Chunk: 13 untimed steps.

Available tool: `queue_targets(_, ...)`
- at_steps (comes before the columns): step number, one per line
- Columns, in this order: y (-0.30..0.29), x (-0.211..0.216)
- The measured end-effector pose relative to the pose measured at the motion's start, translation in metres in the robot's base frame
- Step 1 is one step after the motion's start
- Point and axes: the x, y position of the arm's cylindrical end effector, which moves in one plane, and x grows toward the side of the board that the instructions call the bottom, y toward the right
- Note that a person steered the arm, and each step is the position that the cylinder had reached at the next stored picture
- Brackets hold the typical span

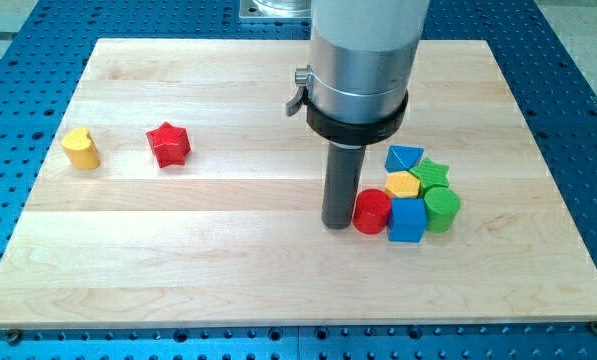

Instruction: Put the heart and red star into the group of blocks

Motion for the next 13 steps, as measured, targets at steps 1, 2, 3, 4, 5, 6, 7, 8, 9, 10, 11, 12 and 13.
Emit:
queue_targets(1,-0.097,0.000)
queue_targets(2,-0.209,0.010)
queue_targets(3,-0.219,0.006)
queue_targets(4,-0.245,0.004)
queue_targets(5,-0.310,-0.009)
queue_targets(6,-0.333,-0.041)
queue_targets(7,-0.338,-0.074)
queue_targets(8,-0.335,-0.105)
queue_targets(9,-0.329,-0.108)
queue_targets(10,-0.326,-0.101)
queue_targets(11,-0.253,-0.080)
queue_targets(12,-0.177,-0.079)
queue_targets(13,-0.154,-0.079)
